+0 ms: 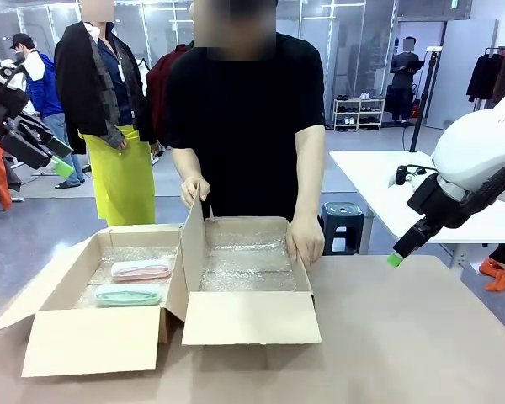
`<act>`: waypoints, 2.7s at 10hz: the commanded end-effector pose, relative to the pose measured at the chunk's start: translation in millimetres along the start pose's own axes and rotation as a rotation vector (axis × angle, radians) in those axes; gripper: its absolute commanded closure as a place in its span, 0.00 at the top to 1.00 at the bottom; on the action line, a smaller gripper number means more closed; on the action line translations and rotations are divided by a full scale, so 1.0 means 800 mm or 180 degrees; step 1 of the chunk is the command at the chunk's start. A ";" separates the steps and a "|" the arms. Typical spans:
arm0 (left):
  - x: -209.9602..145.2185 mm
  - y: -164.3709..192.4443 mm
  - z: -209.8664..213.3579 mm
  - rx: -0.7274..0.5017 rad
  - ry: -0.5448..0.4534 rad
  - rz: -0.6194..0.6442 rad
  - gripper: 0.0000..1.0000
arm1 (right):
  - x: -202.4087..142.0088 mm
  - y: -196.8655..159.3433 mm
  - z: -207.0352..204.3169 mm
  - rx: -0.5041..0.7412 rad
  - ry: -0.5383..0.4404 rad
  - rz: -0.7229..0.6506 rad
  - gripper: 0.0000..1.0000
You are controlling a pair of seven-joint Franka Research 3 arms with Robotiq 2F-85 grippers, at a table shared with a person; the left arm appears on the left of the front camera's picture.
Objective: Pack the glasses set securely to prepare it for shipping.
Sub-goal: Position the Package Box on the left side of the table.
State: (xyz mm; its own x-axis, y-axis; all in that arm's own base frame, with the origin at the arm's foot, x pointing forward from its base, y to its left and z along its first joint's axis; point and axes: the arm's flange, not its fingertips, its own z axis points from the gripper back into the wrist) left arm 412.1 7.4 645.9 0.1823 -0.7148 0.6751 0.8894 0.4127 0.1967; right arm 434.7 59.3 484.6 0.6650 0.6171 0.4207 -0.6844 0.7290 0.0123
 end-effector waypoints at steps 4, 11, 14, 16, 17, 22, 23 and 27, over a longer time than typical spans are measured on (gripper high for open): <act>0.002 -0.001 0.000 0.0018 0.0033 -0.0026 1.00 | 0.002 0.001 0.002 -0.0019 0.0029 0.0010 1.00; 0.002 -0.001 0.000 0.0018 0.0033 -0.0026 1.00 | 0.002 0.001 0.002 -0.0019 0.0029 0.0010 1.00; 0.002 -0.001 0.000 0.0018 0.0033 -0.0026 1.00 | 0.002 0.001 0.002 -0.0019 0.0029 0.0010 1.00; 0.002 -0.001 0.000 0.0018 0.0033 -0.0026 1.00 | 0.002 0.001 0.002 -0.0019 0.0029 0.0010 1.00; 0.002 -0.001 0.000 0.0018 0.0033 -0.0026 1.00 | 0.002 0.001 0.002 -0.0019 0.0029 0.0010 1.00; 0.002 -0.001 0.000 0.0018 0.0033 -0.0026 1.00 | 0.002 0.001 0.002 -0.0019 0.0029 0.0010 1.00; 0.002 -0.001 0.000 0.0018 0.0033 -0.0026 1.00 | 0.002 0.001 0.002 -0.0019 0.0029 0.0010 1.00; 0.002 -0.001 0.000 0.0018 0.0033 -0.0026 1.00 | 0.002 0.001 0.002 -0.0019 0.0029 0.0010 1.00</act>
State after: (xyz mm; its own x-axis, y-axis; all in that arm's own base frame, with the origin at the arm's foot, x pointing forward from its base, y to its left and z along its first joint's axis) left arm 412.1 7.2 645.9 0.1820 -0.7151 0.6749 0.8896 0.4122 0.1969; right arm 434.7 59.3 484.6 0.6650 0.6172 0.4206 -0.6844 0.7290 0.0123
